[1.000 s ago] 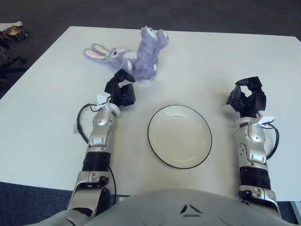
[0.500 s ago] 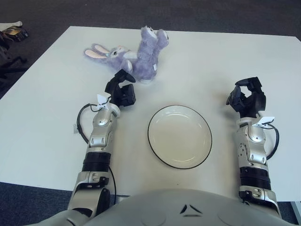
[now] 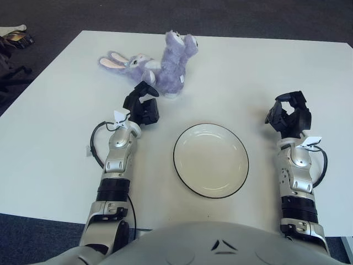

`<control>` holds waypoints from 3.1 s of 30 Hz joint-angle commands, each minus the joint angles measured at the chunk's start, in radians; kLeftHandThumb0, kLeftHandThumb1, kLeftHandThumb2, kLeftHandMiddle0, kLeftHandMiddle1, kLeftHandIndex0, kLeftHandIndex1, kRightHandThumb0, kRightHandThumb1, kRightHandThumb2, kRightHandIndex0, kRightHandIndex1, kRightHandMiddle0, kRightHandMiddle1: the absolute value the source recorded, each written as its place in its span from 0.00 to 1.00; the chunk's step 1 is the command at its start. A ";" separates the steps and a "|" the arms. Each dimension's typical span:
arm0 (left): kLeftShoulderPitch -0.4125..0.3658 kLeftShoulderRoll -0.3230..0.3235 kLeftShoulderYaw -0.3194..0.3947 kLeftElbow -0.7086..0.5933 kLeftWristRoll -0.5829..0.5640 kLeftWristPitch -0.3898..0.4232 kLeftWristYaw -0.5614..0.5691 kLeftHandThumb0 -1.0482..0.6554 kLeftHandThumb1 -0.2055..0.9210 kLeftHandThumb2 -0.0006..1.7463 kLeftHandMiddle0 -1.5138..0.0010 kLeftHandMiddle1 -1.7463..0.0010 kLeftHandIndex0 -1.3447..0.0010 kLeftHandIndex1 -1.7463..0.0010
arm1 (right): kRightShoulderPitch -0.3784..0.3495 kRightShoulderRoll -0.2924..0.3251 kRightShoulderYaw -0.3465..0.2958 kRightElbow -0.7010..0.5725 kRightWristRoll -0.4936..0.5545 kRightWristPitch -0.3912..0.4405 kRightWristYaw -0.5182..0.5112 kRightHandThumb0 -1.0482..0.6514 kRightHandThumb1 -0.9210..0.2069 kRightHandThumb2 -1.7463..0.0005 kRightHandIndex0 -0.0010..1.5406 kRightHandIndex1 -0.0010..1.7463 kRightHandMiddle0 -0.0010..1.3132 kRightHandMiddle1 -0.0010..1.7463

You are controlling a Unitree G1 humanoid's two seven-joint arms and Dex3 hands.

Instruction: Put the doll into the plate.

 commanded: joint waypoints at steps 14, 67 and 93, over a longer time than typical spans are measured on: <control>0.039 -0.011 -0.004 0.020 -0.008 0.004 -0.005 0.35 0.51 0.71 0.27 0.00 0.58 0.00 | 0.068 0.042 0.010 0.035 -0.003 0.016 -0.003 0.39 0.22 0.51 0.71 1.00 0.27 1.00; 0.037 -0.006 -0.008 0.026 -0.016 0.007 -0.009 0.35 0.52 0.71 0.27 0.00 0.58 0.00 | 0.069 0.041 0.010 0.038 -0.001 0.011 0.003 0.39 0.22 0.50 0.72 1.00 0.27 1.00; 0.037 -0.009 -0.006 0.024 -0.018 0.005 -0.004 0.35 0.51 0.71 0.27 0.00 0.58 0.00 | 0.077 0.038 0.017 0.021 -0.003 0.018 0.021 0.37 0.36 0.39 0.77 1.00 0.35 1.00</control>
